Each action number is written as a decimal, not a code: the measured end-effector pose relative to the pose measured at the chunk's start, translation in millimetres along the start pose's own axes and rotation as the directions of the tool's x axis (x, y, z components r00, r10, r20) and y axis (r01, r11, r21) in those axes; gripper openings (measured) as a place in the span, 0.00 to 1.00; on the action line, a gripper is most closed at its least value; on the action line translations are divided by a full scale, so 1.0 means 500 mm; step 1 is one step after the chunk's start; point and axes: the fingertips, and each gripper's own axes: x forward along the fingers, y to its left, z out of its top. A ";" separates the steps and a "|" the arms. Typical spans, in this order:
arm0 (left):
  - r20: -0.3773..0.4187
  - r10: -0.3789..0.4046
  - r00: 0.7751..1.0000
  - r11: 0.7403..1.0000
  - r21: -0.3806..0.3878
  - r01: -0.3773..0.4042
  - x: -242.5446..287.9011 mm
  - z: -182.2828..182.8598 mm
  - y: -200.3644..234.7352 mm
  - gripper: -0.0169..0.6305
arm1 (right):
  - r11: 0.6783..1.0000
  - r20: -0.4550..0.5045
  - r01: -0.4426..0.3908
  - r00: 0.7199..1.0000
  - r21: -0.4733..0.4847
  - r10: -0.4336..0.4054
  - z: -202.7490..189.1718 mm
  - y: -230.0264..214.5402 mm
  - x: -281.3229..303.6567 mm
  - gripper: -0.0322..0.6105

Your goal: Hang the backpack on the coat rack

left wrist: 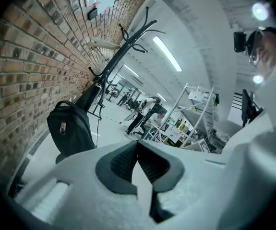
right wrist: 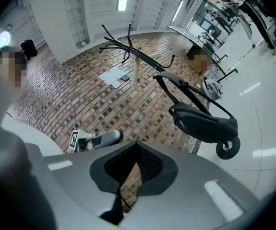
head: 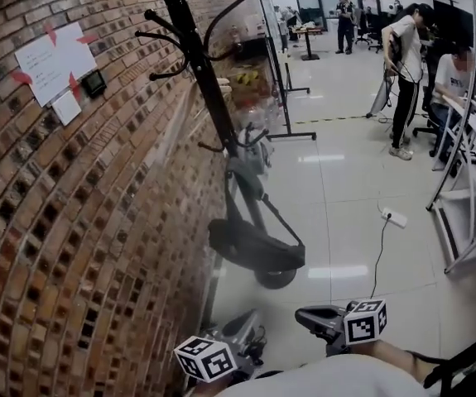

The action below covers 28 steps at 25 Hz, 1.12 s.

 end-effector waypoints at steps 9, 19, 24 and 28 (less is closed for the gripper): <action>0.033 -0.046 0.998 0.997 0.068 0.044 -0.181 -0.051 -0.103 0.03 | 0.995 0.040 -0.046 0.998 -0.092 0.050 -0.059 0.199 0.014 0.05; 0.038 -0.040 0.998 0.998 0.041 0.039 -0.489 -0.263 -0.135 0.03 | 0.998 -0.045 -0.024 0.999 -0.054 0.022 -0.429 0.402 0.015 0.05; 0.030 -0.061 0.998 0.998 0.024 0.060 -0.555 -0.304 -0.161 0.03 | 0.999 -0.008 -0.006 1.000 -0.051 0.005 -0.456 0.456 -0.020 0.05; 0.055 -0.088 0.995 0.995 0.046 0.085 -0.584 -0.301 -0.187 0.03 | 0.996 0.022 0.000 1.000 -0.090 0.002 -0.449 0.491 -0.035 0.05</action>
